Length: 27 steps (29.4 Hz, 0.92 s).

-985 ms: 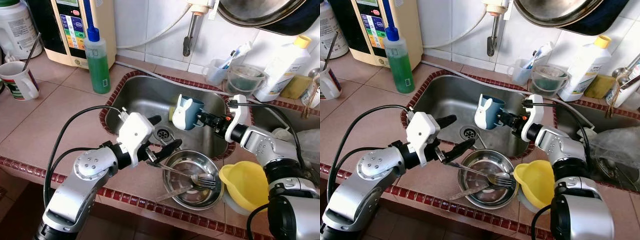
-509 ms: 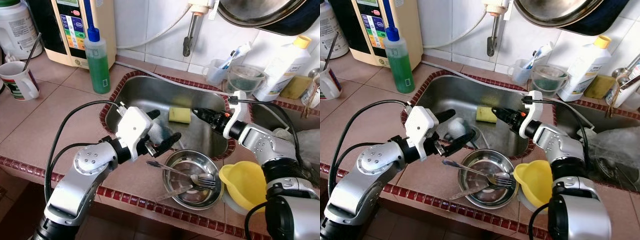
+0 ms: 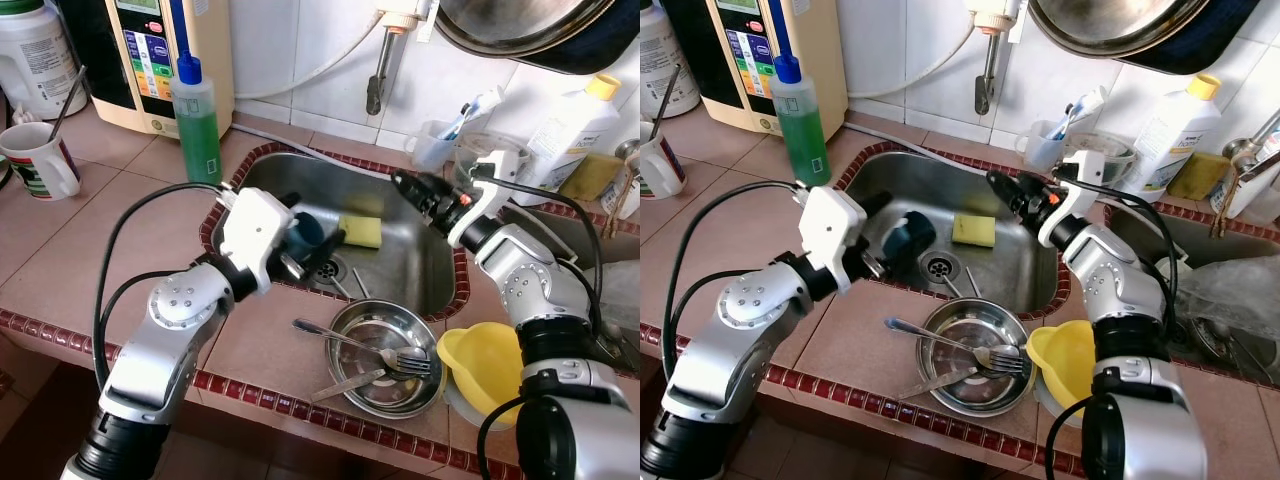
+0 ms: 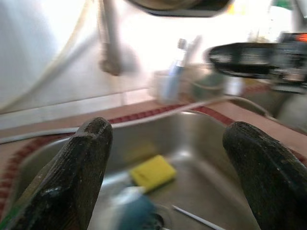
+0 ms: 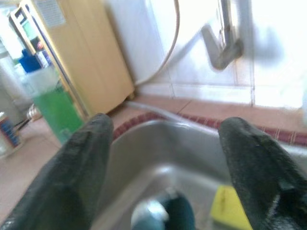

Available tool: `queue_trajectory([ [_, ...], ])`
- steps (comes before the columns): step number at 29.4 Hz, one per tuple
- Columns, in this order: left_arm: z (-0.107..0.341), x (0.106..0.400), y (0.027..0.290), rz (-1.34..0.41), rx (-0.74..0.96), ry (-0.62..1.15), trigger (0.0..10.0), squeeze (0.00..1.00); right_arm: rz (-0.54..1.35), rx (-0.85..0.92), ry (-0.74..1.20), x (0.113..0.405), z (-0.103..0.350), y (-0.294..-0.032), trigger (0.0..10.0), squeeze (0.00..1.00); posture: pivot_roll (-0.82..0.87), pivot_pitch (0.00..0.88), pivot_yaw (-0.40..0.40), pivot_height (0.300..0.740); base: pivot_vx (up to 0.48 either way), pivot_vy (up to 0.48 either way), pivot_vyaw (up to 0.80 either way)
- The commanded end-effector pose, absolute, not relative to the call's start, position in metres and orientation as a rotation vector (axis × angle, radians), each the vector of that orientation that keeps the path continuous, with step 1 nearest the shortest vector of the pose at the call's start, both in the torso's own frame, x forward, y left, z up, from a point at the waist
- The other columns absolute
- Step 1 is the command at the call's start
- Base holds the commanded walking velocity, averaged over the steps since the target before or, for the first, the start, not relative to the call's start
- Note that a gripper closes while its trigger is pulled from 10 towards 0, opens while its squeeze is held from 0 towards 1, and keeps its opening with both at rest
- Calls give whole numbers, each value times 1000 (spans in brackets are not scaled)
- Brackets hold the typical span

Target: Kitchen organization

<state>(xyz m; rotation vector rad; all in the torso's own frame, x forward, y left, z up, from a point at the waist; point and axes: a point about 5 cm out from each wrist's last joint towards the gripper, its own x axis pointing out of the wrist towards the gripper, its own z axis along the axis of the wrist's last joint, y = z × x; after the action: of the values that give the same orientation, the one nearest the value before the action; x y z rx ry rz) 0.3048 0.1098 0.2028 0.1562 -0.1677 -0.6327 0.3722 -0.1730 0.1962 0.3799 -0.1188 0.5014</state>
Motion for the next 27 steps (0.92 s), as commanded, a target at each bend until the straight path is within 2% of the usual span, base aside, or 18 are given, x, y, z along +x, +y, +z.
queue_trajectory([
  [1,208,310,112,-588,164,-196,10000,0,460,354,-171,370,203,-179,10000,1000,147,0,-99,740,0,0,0],
  [8,203,324,128,-419,124,-196,10000,0,310,329,-269,360,204,-174,10000,1000,144,0,-95,740,0,0,0],
  [16,197,324,135,-380,96,-207,10000,0,200,235,-360,348,208,-172,10000,1000,144,0,-92,740,0,0,0],
  [17,195,324,137,-369,89,-207,10000,0,195,186,-373,345,208,-170,10000,0,144,0,-92,740,0,0,0],
  [22,177,320,144,-290,52,-184,10000,0,175,71,-376,336,197,-162,10000,0,140,0,-86,740,0,0,0],
  [27,175,320,144,-278,20,-170,10000,0,184,64,-364,335,193,-159,10000,0,143,0,-87,740,0,0,0],
])
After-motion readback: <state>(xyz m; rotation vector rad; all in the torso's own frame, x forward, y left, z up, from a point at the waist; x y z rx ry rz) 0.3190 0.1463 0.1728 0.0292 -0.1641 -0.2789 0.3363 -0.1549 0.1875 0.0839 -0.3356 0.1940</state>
